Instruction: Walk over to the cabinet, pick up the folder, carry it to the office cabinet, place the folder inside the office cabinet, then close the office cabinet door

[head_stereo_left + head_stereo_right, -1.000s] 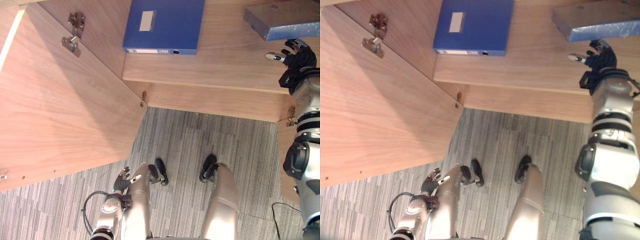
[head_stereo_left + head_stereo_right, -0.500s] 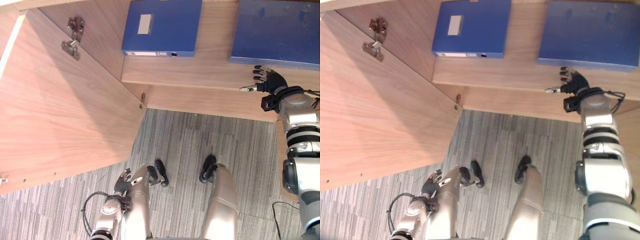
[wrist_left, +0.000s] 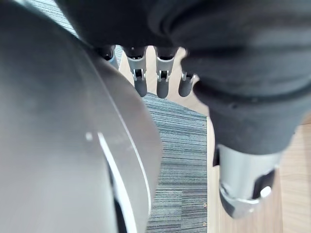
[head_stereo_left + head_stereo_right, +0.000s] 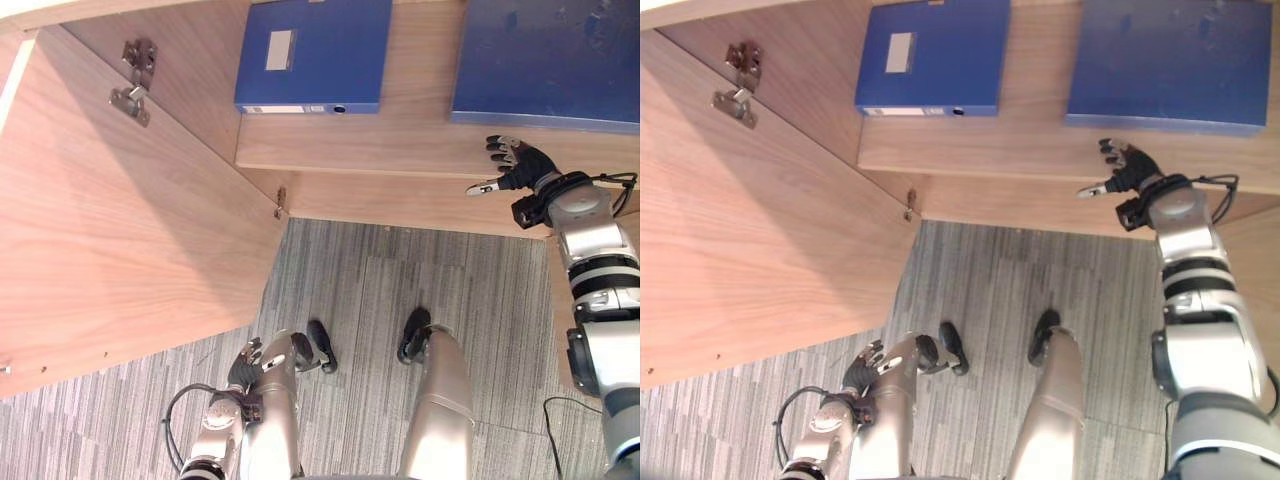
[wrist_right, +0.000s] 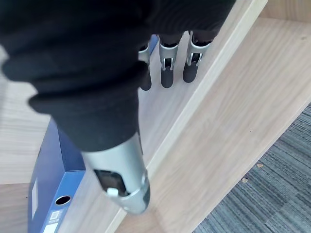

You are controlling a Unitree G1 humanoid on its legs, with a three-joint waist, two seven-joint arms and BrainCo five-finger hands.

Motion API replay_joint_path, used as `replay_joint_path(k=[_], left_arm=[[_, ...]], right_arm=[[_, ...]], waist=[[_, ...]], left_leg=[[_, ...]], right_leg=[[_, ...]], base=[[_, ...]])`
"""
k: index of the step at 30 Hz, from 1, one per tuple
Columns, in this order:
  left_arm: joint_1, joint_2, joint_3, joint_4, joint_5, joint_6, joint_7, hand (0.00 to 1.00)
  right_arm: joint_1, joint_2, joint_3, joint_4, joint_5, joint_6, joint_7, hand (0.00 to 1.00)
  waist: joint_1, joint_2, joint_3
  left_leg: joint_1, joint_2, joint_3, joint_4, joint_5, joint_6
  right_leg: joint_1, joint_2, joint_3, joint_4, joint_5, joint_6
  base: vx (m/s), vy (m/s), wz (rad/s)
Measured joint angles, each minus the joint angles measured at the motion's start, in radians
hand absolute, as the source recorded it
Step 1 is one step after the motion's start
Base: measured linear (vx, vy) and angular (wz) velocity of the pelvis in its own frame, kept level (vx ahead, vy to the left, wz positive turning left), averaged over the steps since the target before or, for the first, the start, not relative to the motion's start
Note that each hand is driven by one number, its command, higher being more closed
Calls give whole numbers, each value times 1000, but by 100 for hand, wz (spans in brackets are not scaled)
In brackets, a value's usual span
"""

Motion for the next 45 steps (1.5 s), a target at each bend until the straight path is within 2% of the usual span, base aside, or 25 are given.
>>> replay_joint_path(k=[4, 7, 10, 12, 14, 15, 16, 18, 20, 23, 26, 30, 31, 37, 40, 42, 45], left_arm=[[3, 3, 1, 28, 0, 3, 1, 0], [33, 11, 4, 40, 6, 12, 4, 0], [39, 12, 5, 66, 16, 13, 3, 0], [46, 8, 11, 93, 26, 18, 0, 0], [54, 4, 15, 95, 32, 18, -1, 0], [62, 0, 24, 99, 36, 20, -1, 0], [60, -4, 29, 103, 42, 21, -2, 0], [33, -29, 61, 142, 61, 25, -2, 0], [-2, -42, 90, 174, 66, 33, 3, 0], [-48, -59, 124, 209, 68, 43, 34, 0], [-52, -82, 140, 238, 81, 51, 63, 0], [-46, -98, 160, 280, 112, 58, 85, 0], [-37, -99, 169, 308, 114, 60, 91, 0], [16, -96, 201, 358, 119, 65, 116, 0], [14, -86, 200, 371, 116, 65, 121, 0], [11, -84, 199, 371, 113, 63, 120, 0], [4, -78, 199, 370, 113, 62, 120, 0]], right_arm=[[55, 54, 7, -6, 2, 2, -3, 0], [165, 167, 4, 35, 13, 11, -10, 0], [255, 233, -8, 75, 16, 22, -10, 0], [369, 324, -56, 105, 14, 30, -10, 0], [433, 374, -82, 105, 7, 33, -10, 0], [502, 439, -115, 105, 4, 33, -11, 0], [525, 460, -130, 105, 4, 33, -18, 0], [614, 553, -242, 120, 20, 30, -72, 0], [654, 631, -361, 166, 54, 24, -136, 0], [754, 732, -462, 183, 82, 17, -241, 0], [863, 809, -532, 184, 81, 12, -289, 0], [887, 826, -622, 184, 111, -17, -322, 0], [897, 830, -656, 183, 160, -32, -333, 0], [918, 832, -699, 192, 285, -60, -357, 0], [927, 822, -689, 206, 335, -69, -359, 0], [931, 812, -677, 212, 356, -74, -360, 0], [941, 809, -677, 211, 356, -76, -366, 0]], waist=[[0, -9, -4], [-3, -40, -27], [-2, -53, -39], [-4, -68, -59], [-3, -81, -77], [-9, -102, -101], [-15, -105, -108], [-28, -110, -154], [-43, -111, -173], [-60, -121, -197], [-74, -128, -233], [-86, -135, -253], [-89, -139, -259], [-97, -160, -273], [-98, -164, -268], [-94, -155, -266], [-93, -155, -258]], left_leg=[[61, 9, 13, -62, 14, -9], [167, 4, 31, -202, 65, -23], [246, -7, 31, -303, 105, -33], [352, -22, 33, -439, 158, -47], [402, -24, 38, -501, 183, -57], [459, -30, 49, -574, 211, -73], [477, -33, 49, -598, 223, -77], [548, -48, 55, -726, 281, -95], [608, -57, 57, -824, 326, -107], [671, -57, 62, -893, 353, -117], [727, -63, 61, -930, 360, -126], [775, -66, 65, -961, 366, -127], [801, -69, 71, -972, 365, -126], [852, -69, 100, -968, 339, -120], [832, -32, 109, -795, 242, -124], [797, 20, 102, -643, 170, -124], [771, 34, 63, -551, 151, -111]], right_leg=[[61, 27, -10, -73, 27, 1], [176, 60, -42, -220, 76, 3], [268, 79, -73, -321, 105, 6], [388, 101, -116, -450, 141, 8], [439, 119, -128, -509, 158, 9], [487, 135, -137, -563, 170, 11], [503, 139, -145, -579, 175, 13], [565, 166, -168, -674, 212, 18], [630, 196, -180, -771, 250, 21], [720, 234, -188, -897, 302, 23], [808, 257, -196, -1002, 339, 24], [845, 264, -192, -1014, 342, 27], [860, 265, -178, -1019, 341, 27], [894, 273, -138, -1020, 341, 26], [931, 277, -110, -1018, 326, 25], [952, 294, -95, -1014, 322, 22], [962, 293, -78, -1013, 325, 18]], base=[[18, 60, -17], [85, 62, -16], [125, 29, 2], [183, -5, 6], [178, -28, -3], [170, -23, -7], [147, -19, -3], [140, -12, -1], [112, -28, -3], [44, -69, -3], [-6, -35, 1], [-51, -4, -4], [-68, 18, -15], [-46, 20, -19], [-8, 3, -23], [25, -15, -20], [25, 2, -13]])
